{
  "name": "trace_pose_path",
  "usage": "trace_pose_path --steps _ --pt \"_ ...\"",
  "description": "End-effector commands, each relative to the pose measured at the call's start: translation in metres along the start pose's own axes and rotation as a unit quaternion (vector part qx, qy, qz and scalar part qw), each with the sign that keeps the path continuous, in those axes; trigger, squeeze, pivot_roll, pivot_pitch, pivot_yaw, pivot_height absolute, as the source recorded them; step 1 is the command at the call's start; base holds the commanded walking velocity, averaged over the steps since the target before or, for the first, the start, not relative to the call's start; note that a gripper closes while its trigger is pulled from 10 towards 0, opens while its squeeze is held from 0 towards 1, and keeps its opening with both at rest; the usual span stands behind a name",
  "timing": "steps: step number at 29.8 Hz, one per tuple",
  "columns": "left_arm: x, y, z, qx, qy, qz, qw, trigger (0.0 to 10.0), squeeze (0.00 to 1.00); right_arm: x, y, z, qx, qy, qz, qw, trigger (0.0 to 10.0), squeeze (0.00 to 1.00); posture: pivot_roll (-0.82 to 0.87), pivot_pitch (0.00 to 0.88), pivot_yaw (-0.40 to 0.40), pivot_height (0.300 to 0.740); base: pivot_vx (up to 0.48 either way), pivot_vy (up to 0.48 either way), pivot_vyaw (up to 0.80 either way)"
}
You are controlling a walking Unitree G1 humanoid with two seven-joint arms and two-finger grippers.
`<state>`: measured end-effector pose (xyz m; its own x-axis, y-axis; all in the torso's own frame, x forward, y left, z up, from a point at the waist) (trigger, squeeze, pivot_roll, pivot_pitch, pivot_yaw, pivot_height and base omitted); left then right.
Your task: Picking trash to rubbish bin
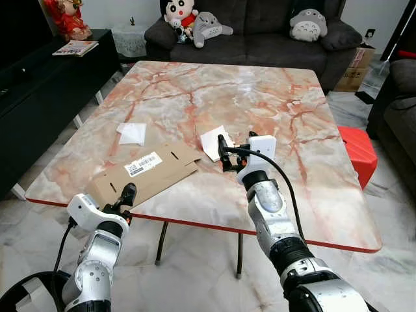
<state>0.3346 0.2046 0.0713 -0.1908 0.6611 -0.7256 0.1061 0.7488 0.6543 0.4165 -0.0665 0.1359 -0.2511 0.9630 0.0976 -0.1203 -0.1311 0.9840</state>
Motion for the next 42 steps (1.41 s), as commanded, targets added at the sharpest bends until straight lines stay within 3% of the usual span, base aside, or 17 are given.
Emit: trace_pose_path --steps 1,9,14,19,21,22,24,26,29,30,32,34,35,36,38,39,42 --pt "0.001 -0.017 -0.004 0.037 0.003 0.001 0.999 10.0 0.00 0.004 0.001 0.002 0.003 0.006 0.000 1.000 10.0 0.00 0.00 0.030 -0.008 0.740 0.000 0.000 0.00" --pt "-0.014 -0.021 -0.013 0.047 -0.020 0.021 0.998 10.0 0.00 0.005 0.000 0.002 0.003 0.007 0.003 1.000 10.0 0.00 0.00 0.030 -0.007 0.740 0.000 0.000 0.00" --pt "-0.037 -0.022 -0.021 0.062 -0.070 0.053 0.994 10.0 0.00 0.005 0.000 0.002 0.003 0.007 0.003 1.000 10.0 0.00 0.01 0.033 -0.006 0.740 0.000 0.000 0.00" --pt "-0.065 -0.015 -0.026 0.059 -0.134 0.132 0.980 10.0 0.00 0.006 0.000 0.002 0.003 0.007 0.004 1.000 10.0 0.00 0.01 0.032 -0.005 0.740 0.000 0.000 0.00" --pt "-0.069 -0.014 -0.027 0.058 -0.142 0.143 0.978 10.0 0.00 0.007 0.000 0.002 0.003 0.007 0.004 1.000 10.0 0.00 0.01 0.032 -0.005 0.740 0.000 0.000 0.00" --pt "-0.079 -0.006 -0.028 0.039 -0.162 0.215 0.962 10.0 0.00 0.007 0.000 0.002 0.003 0.007 0.005 1.000 10.0 0.00 0.02 0.032 -0.005 0.740 0.000 0.000 0.00" --pt "-0.083 -0.002 -0.029 0.026 -0.169 0.265 0.949 10.0 0.00 0.007 0.000 0.002 0.003 0.007 0.006 1.000 10.0 0.00 0.02 0.032 -0.005 0.740 0.000 0.000 0.00" --pt "-0.083 0.009 -0.026 -0.001 -0.159 0.370 0.915 10.0 0.00 0.007 0.000 0.002 0.004 0.007 0.006 1.000 10.0 0.00 0.02 0.032 -0.004 0.740 0.000 0.000 0.00" --pt "-0.083 0.019 -0.024 -0.026 -0.156 0.506 0.848 10.0 0.00 0.008 -0.001 0.003 0.005 0.007 0.007 1.000 10.0 0.00 0.03 0.031 -0.005 0.740 0.000 0.000 0.00" --pt "-0.082 0.023 -0.023 -0.040 -0.155 0.573 0.804 10.0 0.00 0.009 -0.001 0.003 0.005 0.008 0.008 1.000 10.0 0.00 0.03 0.031 -0.005 0.740 0.000 0.000 0.00" --pt "-0.079 0.030 -0.023 -0.057 -0.147 0.596 0.787 10.0 0.00 0.010 -0.002 0.003 0.006 0.008 0.009 1.000 10.0 0.00 0.03 0.029 -0.003 0.740 0.000 0.000 0.00" --pt "-0.078 0.032 -0.023 -0.064 -0.145 0.605 0.781 10.0 0.00 0.010 -0.002 0.003 0.006 0.008 0.010 1.000 10.0 0.00 0.03 0.029 -0.003 0.740 0.000 0.000 0.00" --pt "-0.076 0.033 -0.023 -0.076 -0.143 0.637 0.754 10.0 0.00 0.010 -0.002 0.003 0.006 0.008 0.010 1.000 10.0 0.00 0.03 0.029 -0.003 0.740 0.000 0.000 0.00" --pt "-0.076 0.033 -0.023 -0.076 -0.143 0.637 0.754 10.0 0.00 0.010 -0.002 0.003 0.006 0.008 0.010 1.000 10.0 0.00 0.03 0.029 -0.003 0.740 0.000 0.000 0.00" --pt "-0.066 0.032 -0.028 -0.106 -0.137 0.732 0.659 10.0 0.00 0.010 -0.002 0.003 0.007 0.008 0.010 1.000 10.0 0.00 0.03 0.031 -0.004 0.740 0.000 0.000 0.00" --pt "-0.065 0.032 -0.029 -0.108 -0.137 0.739 0.650 10.0 0.00 0.010 -0.002 0.003 0.007 0.008 0.010 1.000 10.0 0.00 0.03 0.031 -0.004 0.740 0.000 0.000 0.00" --pt "-0.057 0.028 -0.036 -0.117 -0.146 0.787 0.587 10.0 0.00 0.009 -0.003 0.002 0.008 0.007 0.010 1.000 10.0 0.00 0.03 0.035 -0.004 0.740 0.000 0.000 0.00"
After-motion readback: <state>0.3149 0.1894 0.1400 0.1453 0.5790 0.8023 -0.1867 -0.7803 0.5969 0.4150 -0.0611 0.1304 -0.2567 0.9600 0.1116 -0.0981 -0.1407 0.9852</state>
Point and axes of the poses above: a point about 5 cm out from each wrist's last joint towards the gripper, its own z axis pointing out of the wrist towards the gripper, its own y axis along the axis of the wrist's last joint, x = y × z, the point moved 6 cm from there along z, pointing out of the wrist towards the gripper, and after that the axes turned 2 degrees about z, right-handed, at the moved point
